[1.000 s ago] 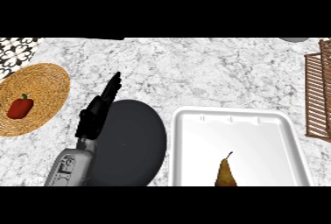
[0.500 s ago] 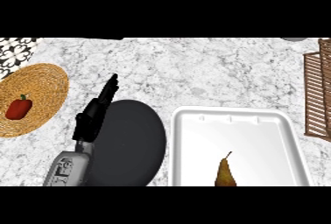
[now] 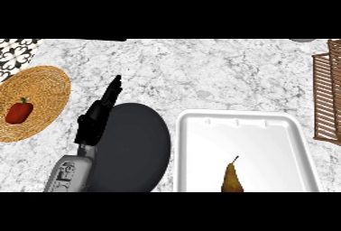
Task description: Pick the lemon from the tray and place it in the tiered shelf
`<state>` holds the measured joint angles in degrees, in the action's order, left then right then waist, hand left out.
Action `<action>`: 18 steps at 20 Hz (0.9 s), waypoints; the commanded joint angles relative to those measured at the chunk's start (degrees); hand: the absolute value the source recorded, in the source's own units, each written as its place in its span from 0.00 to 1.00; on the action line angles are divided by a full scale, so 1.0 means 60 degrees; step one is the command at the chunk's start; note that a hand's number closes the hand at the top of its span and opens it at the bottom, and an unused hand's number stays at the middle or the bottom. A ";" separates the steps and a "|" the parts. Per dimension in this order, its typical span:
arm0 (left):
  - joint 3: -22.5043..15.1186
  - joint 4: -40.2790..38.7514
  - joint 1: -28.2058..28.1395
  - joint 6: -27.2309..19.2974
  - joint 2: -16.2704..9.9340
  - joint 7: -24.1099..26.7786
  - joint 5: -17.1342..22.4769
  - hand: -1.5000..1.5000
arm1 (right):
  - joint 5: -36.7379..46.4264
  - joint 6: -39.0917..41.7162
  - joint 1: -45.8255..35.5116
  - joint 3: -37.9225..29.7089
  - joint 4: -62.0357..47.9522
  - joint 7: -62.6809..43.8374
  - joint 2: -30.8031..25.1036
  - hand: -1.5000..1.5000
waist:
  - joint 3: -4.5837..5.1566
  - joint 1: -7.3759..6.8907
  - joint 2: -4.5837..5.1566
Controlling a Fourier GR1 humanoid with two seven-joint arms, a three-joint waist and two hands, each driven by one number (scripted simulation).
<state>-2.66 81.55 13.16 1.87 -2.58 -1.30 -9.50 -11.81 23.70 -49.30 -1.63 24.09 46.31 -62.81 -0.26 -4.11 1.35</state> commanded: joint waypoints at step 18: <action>-0.0102 0.0276 -0.0109 0.0163 0.0005 -0.0111 0.0069 0.50 | -0.2478 0.3795 -0.2432 -0.1833 -0.2508 -0.4225 -0.0723 0.00 | -0.0016 -0.0115 0.0035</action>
<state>-2.82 82.08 12.68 2.40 -2.66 -1.31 -9.29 -22.93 40.46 -61.10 -9.09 14.11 24.19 -65.63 -0.30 -4.12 1.43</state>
